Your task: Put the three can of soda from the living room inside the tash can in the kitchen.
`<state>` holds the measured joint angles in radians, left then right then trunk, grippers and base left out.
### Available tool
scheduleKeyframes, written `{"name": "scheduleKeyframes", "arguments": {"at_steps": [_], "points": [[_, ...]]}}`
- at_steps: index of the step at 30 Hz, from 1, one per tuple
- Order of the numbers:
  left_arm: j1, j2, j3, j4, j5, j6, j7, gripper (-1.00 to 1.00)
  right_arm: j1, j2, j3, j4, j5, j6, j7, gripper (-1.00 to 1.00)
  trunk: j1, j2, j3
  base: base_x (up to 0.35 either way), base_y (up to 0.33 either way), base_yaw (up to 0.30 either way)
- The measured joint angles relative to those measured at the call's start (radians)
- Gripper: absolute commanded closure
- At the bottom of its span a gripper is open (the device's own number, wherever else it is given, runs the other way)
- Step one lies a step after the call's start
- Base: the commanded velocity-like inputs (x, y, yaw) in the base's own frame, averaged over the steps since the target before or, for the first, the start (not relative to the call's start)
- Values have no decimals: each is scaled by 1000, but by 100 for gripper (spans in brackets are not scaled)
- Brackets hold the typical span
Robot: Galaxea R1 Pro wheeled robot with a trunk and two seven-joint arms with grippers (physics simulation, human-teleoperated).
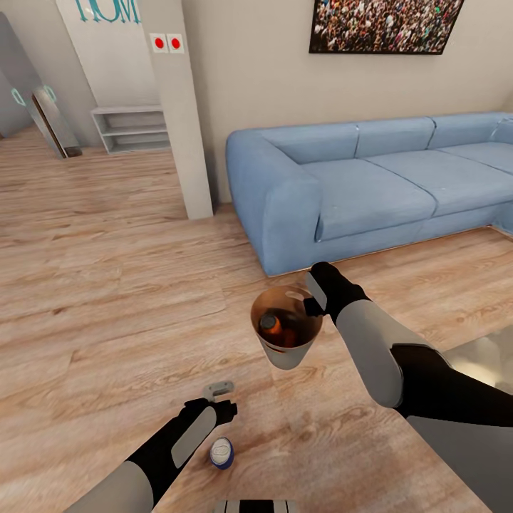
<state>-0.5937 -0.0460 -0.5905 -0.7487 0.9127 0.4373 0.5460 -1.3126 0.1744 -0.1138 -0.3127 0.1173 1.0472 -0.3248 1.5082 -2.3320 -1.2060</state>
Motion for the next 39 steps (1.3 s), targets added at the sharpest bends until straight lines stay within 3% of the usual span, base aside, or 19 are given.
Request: {"name": "scheduleKeyframes", "arguments": {"at_steps": [19,24,31,39], "points": [[0,0,0,3,6,3,-1,-100,2,0,1,0,0,0,1,100,0,0,0,0,0,0],[-1,-2,1,106,8,2,-5,-100,2,0,4,-1,1,0,1,100,0,0,0,0,0,0],[-3,-22,0,309,5,0,-154,-100,2,0,5,-2,1,0,1,100,0,0,0,0,0,0],[-4,-24,-1,342,3,-27,-181,-100,2,0,5,-2,1,0,1,100,0,0,0,0,0,0]]}}
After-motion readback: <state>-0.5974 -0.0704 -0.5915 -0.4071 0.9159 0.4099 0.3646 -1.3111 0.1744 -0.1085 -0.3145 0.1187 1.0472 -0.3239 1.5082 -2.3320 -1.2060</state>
